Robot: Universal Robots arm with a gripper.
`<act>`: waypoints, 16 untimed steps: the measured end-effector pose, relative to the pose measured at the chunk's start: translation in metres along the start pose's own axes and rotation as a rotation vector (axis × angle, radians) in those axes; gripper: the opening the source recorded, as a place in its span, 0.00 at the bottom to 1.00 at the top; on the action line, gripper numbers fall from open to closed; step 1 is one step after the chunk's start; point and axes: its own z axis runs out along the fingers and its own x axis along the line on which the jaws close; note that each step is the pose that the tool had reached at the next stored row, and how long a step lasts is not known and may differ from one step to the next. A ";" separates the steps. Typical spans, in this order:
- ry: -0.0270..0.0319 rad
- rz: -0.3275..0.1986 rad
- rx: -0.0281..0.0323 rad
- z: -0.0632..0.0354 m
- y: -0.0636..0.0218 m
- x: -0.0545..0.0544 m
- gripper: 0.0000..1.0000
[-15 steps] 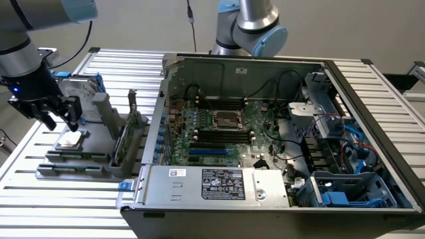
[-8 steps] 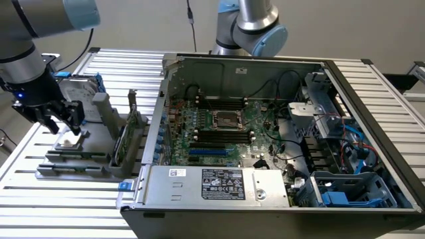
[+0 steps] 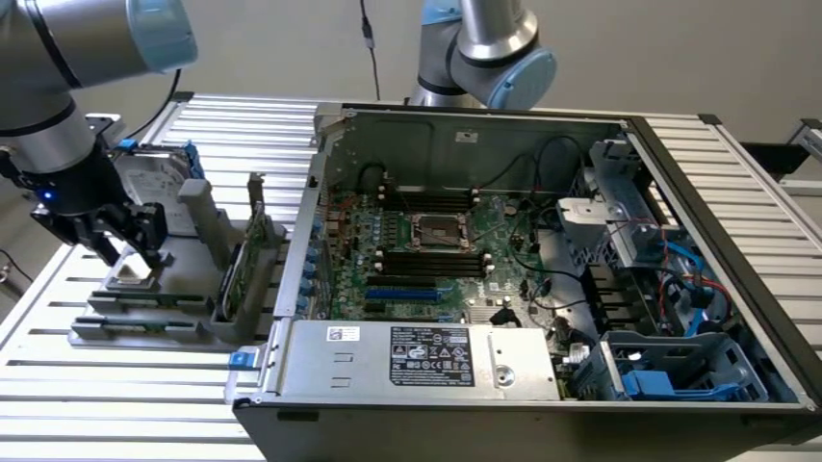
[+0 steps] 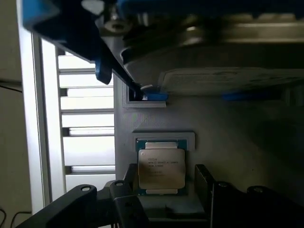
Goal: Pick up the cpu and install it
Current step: 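Pick up the cpu and move it towards the insertion slot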
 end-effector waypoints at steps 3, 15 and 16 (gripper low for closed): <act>0.0002 -0.001 -0.0033 0.0014 -0.0001 0.000 0.60; 0.0005 -0.004 -0.0146 0.0074 -0.0039 0.000 0.60; 0.0005 -0.004 -0.0158 0.0083 -0.0039 0.000 0.60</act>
